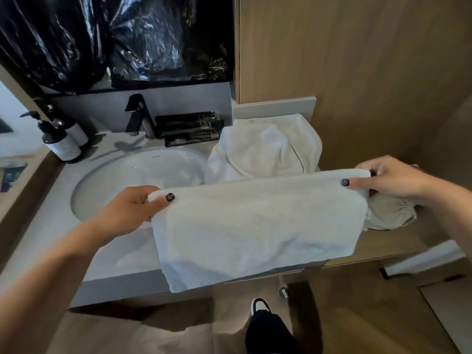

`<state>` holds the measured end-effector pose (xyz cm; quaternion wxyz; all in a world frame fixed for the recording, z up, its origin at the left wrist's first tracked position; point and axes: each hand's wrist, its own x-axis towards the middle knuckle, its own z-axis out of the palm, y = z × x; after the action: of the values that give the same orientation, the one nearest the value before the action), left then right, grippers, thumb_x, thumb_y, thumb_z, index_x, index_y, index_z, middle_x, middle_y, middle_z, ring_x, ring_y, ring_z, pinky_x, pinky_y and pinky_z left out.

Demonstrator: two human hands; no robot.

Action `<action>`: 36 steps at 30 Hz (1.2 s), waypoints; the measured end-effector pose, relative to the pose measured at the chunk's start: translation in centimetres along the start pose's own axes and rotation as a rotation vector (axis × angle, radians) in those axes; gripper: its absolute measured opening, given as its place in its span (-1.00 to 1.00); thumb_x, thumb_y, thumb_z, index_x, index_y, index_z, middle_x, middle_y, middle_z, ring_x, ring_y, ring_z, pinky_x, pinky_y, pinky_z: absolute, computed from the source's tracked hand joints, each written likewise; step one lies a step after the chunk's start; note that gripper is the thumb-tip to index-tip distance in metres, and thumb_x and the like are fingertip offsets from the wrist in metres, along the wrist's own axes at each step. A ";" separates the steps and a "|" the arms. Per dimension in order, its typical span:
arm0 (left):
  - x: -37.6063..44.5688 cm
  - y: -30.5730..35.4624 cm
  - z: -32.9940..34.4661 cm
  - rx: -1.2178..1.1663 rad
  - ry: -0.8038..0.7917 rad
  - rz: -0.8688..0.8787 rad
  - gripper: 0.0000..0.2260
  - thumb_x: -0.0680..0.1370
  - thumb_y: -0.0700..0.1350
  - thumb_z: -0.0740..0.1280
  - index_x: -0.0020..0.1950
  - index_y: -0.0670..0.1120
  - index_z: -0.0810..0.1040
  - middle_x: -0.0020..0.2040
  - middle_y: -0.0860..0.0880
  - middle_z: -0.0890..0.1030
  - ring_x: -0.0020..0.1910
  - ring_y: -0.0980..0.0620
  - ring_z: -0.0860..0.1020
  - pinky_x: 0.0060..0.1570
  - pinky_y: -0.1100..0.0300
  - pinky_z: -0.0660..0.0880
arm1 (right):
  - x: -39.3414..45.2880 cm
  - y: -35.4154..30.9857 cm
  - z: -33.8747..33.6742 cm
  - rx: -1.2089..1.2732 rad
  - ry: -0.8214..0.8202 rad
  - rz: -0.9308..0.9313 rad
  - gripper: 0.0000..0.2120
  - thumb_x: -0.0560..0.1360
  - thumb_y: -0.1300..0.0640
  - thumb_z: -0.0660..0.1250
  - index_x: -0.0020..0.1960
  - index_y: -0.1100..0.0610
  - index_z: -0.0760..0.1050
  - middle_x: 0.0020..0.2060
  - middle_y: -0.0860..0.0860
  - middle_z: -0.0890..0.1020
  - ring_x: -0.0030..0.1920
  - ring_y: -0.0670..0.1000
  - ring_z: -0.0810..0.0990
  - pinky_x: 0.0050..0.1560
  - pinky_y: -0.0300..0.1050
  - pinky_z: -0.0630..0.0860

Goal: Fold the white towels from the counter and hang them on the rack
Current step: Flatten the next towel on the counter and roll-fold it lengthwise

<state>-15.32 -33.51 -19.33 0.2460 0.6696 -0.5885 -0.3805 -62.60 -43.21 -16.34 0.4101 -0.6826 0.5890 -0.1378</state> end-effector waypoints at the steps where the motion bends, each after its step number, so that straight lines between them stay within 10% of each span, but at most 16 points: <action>1: 1.2 -0.4 0.5 0.021 0.007 -0.014 -0.66 0.52 0.11 0.38 -0.16 -0.18 0.61 -0.32 -0.06 0.60 -0.37 0.16 0.53 -0.31 0.37 0.47 | 1.4 0.5 0.1 -0.029 -0.017 0.014 -0.79 0.48 0.13 0.44 -0.20 0.29 0.62 -0.26 0.12 0.68 -0.22 0.04 0.65 -0.22 -0.18 0.52; 7: 8.0 -4.2 2.5 0.218 -0.080 -0.012 -0.77 0.36 -0.09 0.60 -0.36 -0.02 0.57 -0.41 0.09 0.51 -0.38 0.12 0.46 -0.32 0.32 0.38 | 9.7 4.2 2.1 -0.240 -0.057 0.019 -0.84 0.44 0.12 0.50 -0.23 0.19 0.65 -0.38 0.09 0.65 -0.33 0.02 0.60 -0.27 -0.14 0.47; 13: 11.7 -3.9 2.7 0.620 -0.010 -0.035 -0.68 0.52 0.16 0.36 -0.23 -0.07 0.55 -0.46 0.00 0.57 -0.46 0.07 0.57 -0.33 0.15 0.48 | 14.0 4.8 3.2 0.160 -0.004 0.177 -0.95 0.54 0.32 0.35 -0.09 0.27 0.56 -0.27 0.28 0.65 -0.26 0.18 0.72 -0.40 -0.16 0.60; 19: 10.4 -4.0 4.7 -0.152 0.136 -0.187 -0.89 0.63 -0.22 0.27 0.00 -0.11 0.60 -0.30 -0.13 0.69 -0.27 -0.12 0.70 -0.23 0.16 0.65 | 13.2 6.4 5.6 0.505 0.171 0.216 -0.92 0.56 0.33 0.31 0.03 0.33 0.52 -0.10 0.32 0.65 -0.14 0.12 0.72 -0.13 -0.13 0.67; 24: 6.0 -3.5 7.1 -0.619 0.265 -0.249 -0.76 0.61 -0.12 0.23 0.18 -0.24 0.52 0.04 -0.21 0.68 0.00 -0.19 0.69 0.03 -0.05 0.63 | 8.3 7.8 7.1 0.772 0.252 0.085 -0.63 0.35 0.03 0.54 0.00 0.24 0.54 0.03 0.24 0.65 0.11 0.17 0.66 0.14 -0.01 0.60; 30: 4.1 -3.7 9.5 -0.667 0.458 -0.287 -0.55 0.48 -0.10 0.40 0.32 -0.22 0.41 0.22 -0.14 0.58 0.05 -0.11 0.67 0.09 -0.01 0.62 | 6.8 7.6 9.2 0.850 0.356 0.131 -0.30 0.13 -0.17 0.64 0.17 0.08 0.56 0.14 0.10 0.63 0.20 0.10 0.61 0.22 -0.01 0.55; 33: 5.7 -5.1 10.3 -0.576 0.558 -0.469 -0.46 0.49 -0.17 0.48 0.40 -0.21 0.34 0.27 -0.16 0.53 -0.06 -0.02 0.66 0.04 0.02 0.58 | 8.3 6.1 9.6 1.055 0.494 0.311 -0.47 0.47 0.33 0.44 0.38 0.20 0.37 0.17 0.16 0.51 0.12 0.08 0.61 0.03 -0.14 0.63; 36: 7.2 -5.5 10.6 -0.450 0.494 -0.499 -0.64 0.55 -0.10 0.43 0.27 -0.22 0.48 0.01 -0.18 0.65 -0.16 0.03 0.66 -0.13 0.14 0.57 | 10.1 6.3 9.7 0.830 0.466 0.396 -0.68 0.49 0.25 0.44 0.22 0.27 0.51 -0.04 0.19 0.64 -0.17 0.01 0.61 -0.07 -0.17 0.62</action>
<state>-20.30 -38.26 -31.43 0.4203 0.7924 -0.2335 -0.3753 -57.69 -48.43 -29.91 0.5224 -0.2889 0.6786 -0.4279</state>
